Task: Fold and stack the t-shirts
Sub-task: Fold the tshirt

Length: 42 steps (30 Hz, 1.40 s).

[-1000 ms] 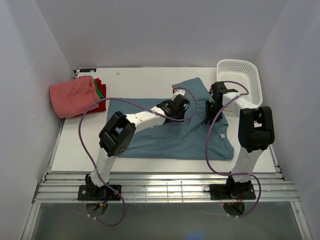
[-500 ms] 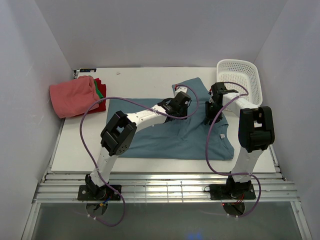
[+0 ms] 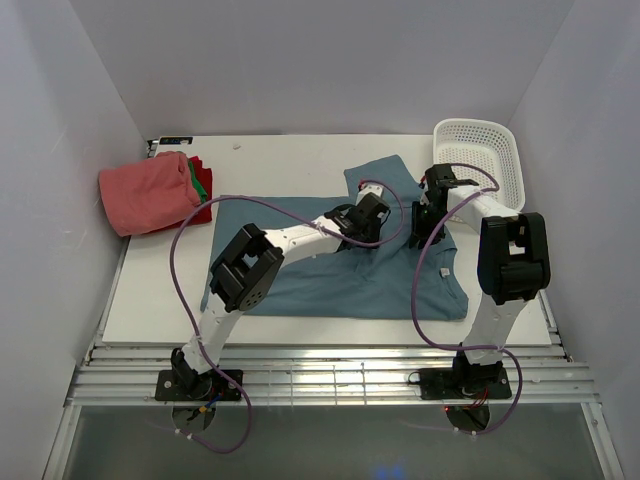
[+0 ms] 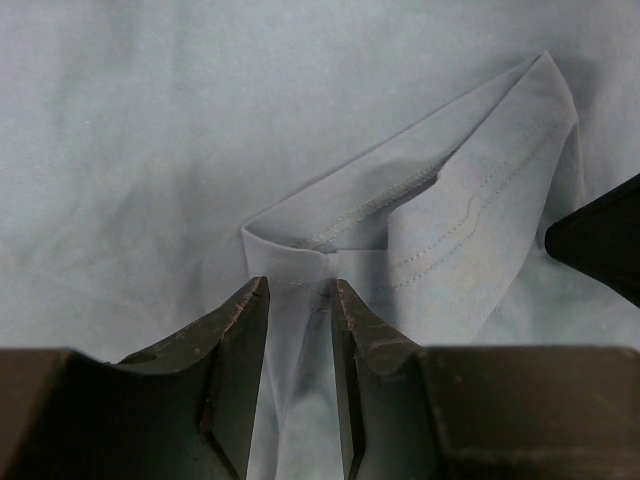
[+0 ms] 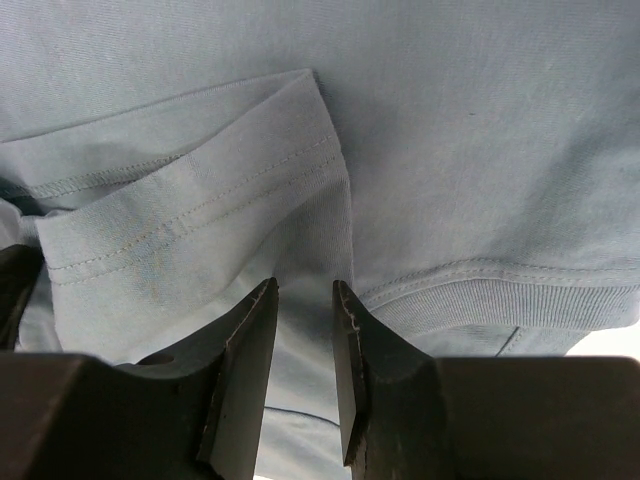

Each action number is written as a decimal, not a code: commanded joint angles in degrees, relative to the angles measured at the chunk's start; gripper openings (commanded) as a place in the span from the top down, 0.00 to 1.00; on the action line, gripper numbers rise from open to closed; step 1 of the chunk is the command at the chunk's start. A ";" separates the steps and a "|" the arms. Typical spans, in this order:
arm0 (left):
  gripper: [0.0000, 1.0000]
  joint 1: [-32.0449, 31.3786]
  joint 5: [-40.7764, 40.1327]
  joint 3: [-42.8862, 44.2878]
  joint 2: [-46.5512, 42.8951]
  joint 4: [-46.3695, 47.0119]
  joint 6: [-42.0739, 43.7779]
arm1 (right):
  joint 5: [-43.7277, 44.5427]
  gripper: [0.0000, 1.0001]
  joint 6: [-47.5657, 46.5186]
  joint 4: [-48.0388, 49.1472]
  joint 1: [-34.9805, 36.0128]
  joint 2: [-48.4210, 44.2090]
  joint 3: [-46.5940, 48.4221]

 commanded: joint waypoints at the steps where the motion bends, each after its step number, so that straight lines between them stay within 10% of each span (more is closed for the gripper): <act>1: 0.58 -0.41 0.11 2.41 0.02 0.11 0.92 | -1.15 0.65 -0.13 1.09 -0.41 0.27 -0.85; 13: 0.60 -1.11 -0.51 4.17 2.48 -0.95 1.72 | -1.77 0.65 -0.30 1.53 -0.84 0.62 -1.11; 20: 0.87 -1.11 -4.27 4.78 2.31 -2.00 1.80 | -1.51 0.65 -0.22 1.70 -1.11 0.71 -2.08; 42: 0.87 2.75 -7.89 -0.93 -3.49 -2.53 0.92 | -1.07 0.65 0.31 1.00 -1.81 0.80 -4.10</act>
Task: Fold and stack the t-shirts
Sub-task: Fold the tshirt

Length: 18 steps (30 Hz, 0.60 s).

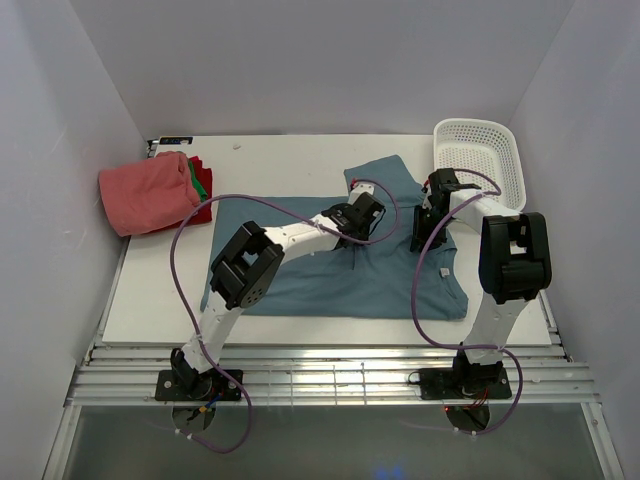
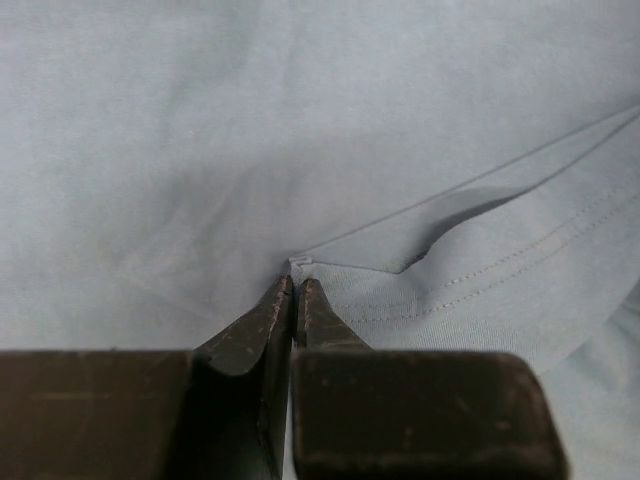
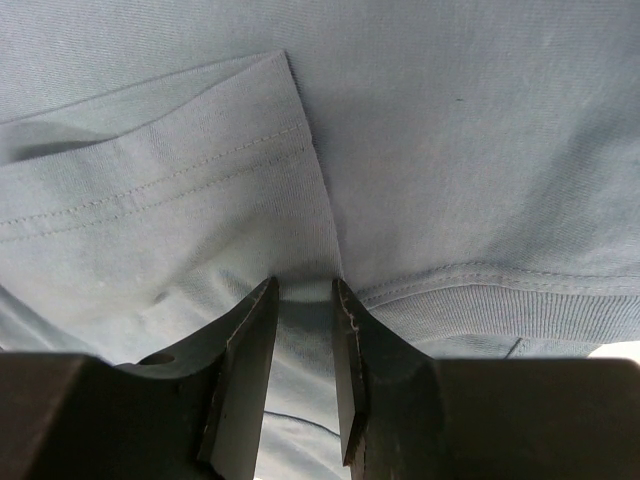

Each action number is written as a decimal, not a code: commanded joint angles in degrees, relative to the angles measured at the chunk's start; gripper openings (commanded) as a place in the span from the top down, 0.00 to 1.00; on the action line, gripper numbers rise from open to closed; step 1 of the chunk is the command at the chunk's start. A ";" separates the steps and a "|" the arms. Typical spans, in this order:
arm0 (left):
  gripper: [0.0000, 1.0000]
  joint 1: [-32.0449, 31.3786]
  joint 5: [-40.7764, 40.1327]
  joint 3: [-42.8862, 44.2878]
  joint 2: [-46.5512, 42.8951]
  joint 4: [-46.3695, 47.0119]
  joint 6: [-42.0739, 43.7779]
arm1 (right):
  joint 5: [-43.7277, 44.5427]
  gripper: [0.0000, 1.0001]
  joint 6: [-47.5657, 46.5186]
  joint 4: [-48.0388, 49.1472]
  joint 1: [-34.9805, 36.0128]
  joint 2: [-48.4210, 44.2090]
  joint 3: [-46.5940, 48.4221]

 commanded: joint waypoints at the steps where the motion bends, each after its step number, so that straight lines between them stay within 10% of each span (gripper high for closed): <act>1: 0.87 1.59 -1.95 -0.76 -4.54 -0.98 0.14 | 0.64 0.66 0.05 -0.75 -0.37 0.38 -1.57; 18: 0.52 2.30 -3.87 -0.49 -9.89 0.43 3.91 | 4.59 0.66 -1.18 -2.07 -0.63 -0.84 -0.43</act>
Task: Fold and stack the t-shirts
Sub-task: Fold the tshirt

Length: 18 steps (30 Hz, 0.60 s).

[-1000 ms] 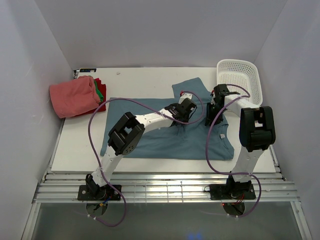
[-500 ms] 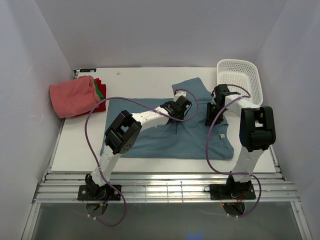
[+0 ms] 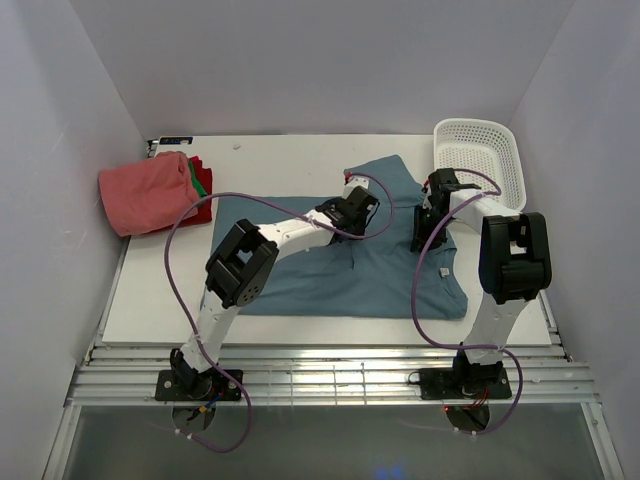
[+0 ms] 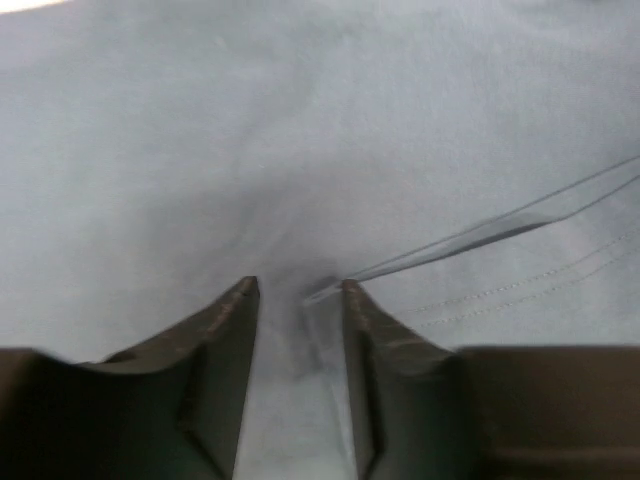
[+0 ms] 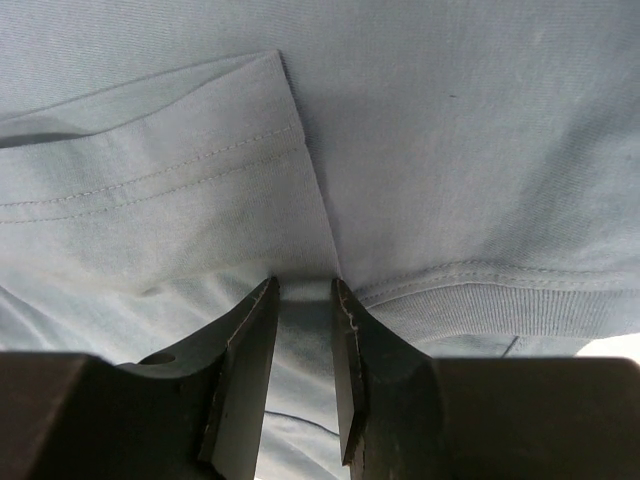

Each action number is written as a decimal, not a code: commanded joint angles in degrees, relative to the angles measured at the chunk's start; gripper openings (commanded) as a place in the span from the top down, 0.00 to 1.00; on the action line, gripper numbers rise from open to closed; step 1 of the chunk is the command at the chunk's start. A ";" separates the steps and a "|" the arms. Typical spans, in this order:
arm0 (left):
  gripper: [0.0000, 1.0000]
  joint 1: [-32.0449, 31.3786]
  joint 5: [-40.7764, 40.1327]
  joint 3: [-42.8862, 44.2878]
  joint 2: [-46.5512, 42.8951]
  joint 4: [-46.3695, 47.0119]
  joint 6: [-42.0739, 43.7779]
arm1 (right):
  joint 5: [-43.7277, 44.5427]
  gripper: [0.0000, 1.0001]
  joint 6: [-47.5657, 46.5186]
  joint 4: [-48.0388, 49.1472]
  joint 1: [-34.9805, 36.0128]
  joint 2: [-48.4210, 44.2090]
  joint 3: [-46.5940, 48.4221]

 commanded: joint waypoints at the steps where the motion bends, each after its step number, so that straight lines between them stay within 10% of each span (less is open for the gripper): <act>1: 0.49 0.42 -3.92 -0.32 -9.94 0.30 2.23 | 4.63 0.66 -1.22 -1.72 -0.59 -1.24 0.08; 8: 0.41 1.38 -14.53 -1.27 -21.00 -5.49 5.85 | 10.96 0.61 -3.16 -3.47 -0.59 -10.97 6.94; 18: 0.40 12.89 -14.56 -32.73 -42.46 -26.51 -13.93 | 7.02 0.43 0.18 -3.13 0.20 -33.84 -11.50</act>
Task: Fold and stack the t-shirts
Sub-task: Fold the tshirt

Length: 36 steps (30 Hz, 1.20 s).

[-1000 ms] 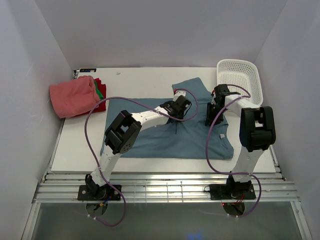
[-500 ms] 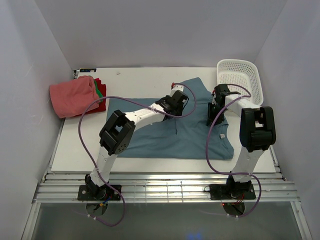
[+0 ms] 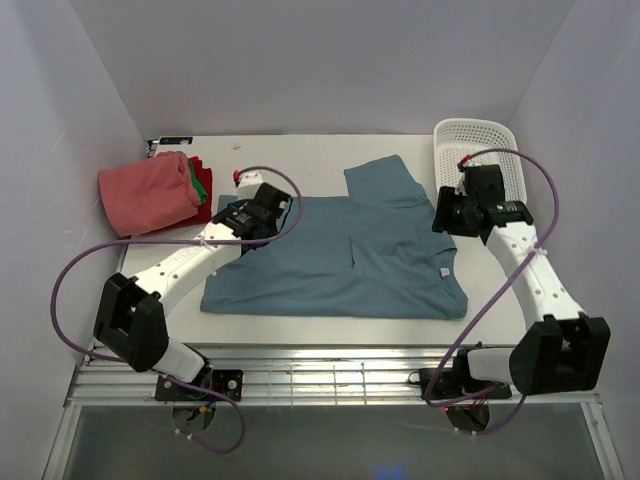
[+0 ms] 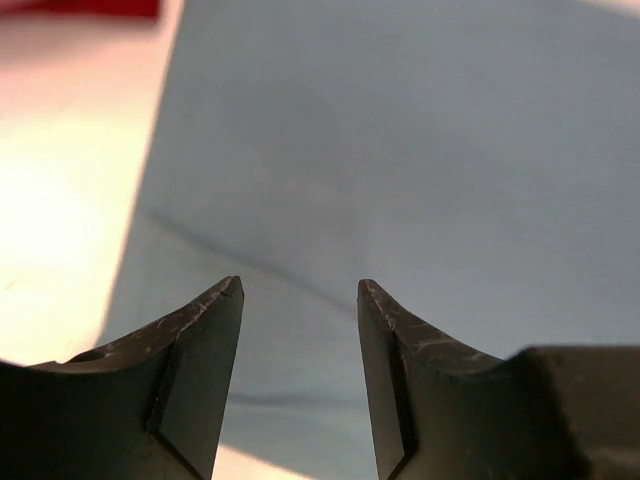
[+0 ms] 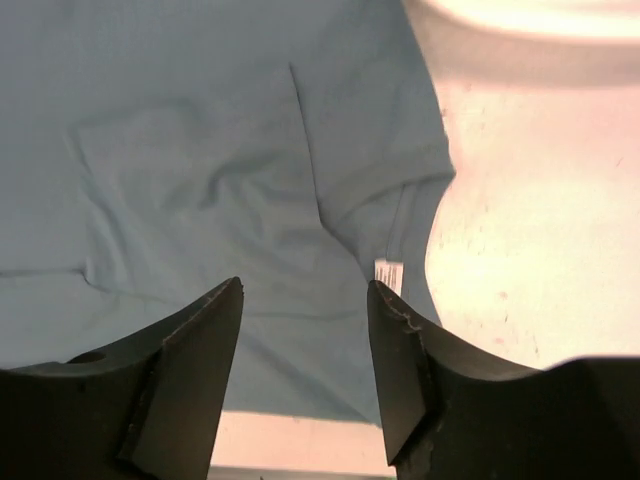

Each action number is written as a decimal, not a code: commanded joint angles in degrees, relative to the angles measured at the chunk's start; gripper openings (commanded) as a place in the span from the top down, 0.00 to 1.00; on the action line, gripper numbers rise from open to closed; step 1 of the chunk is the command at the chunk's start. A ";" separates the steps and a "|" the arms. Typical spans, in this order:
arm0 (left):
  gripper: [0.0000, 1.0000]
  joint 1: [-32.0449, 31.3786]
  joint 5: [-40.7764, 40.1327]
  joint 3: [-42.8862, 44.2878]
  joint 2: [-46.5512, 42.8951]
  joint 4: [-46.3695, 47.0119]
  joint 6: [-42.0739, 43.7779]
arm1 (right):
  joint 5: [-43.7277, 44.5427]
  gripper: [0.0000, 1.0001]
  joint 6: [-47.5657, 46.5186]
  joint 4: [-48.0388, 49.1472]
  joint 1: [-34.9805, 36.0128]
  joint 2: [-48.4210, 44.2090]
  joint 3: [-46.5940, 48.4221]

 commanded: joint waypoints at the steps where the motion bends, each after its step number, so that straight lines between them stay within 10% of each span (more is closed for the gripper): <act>1: 0.40 2.88 -0.21 -7.54 -0.87 -7.98 -5.32 | -2.06 0.40 0.92 0.15 0.40 -2.85 -8.41; 11: 0.39 19.92 7.43 8.51 9.57 -2.35 7.86 | -6.36 0.41 0.14 0.35 0.40 11.07 5.97; 23: 0.40 28.64 12.80 22.24 25.39 0.80 14.46 | -9.79 0.43 -3.29 -10.29 0.40 51.76 57.53; 36: 0.40 29.00 13.69 23.29 30.94 11.80 18.59 | -11.20 0.41 -2.94 3.23 -0.30 61.56 61.01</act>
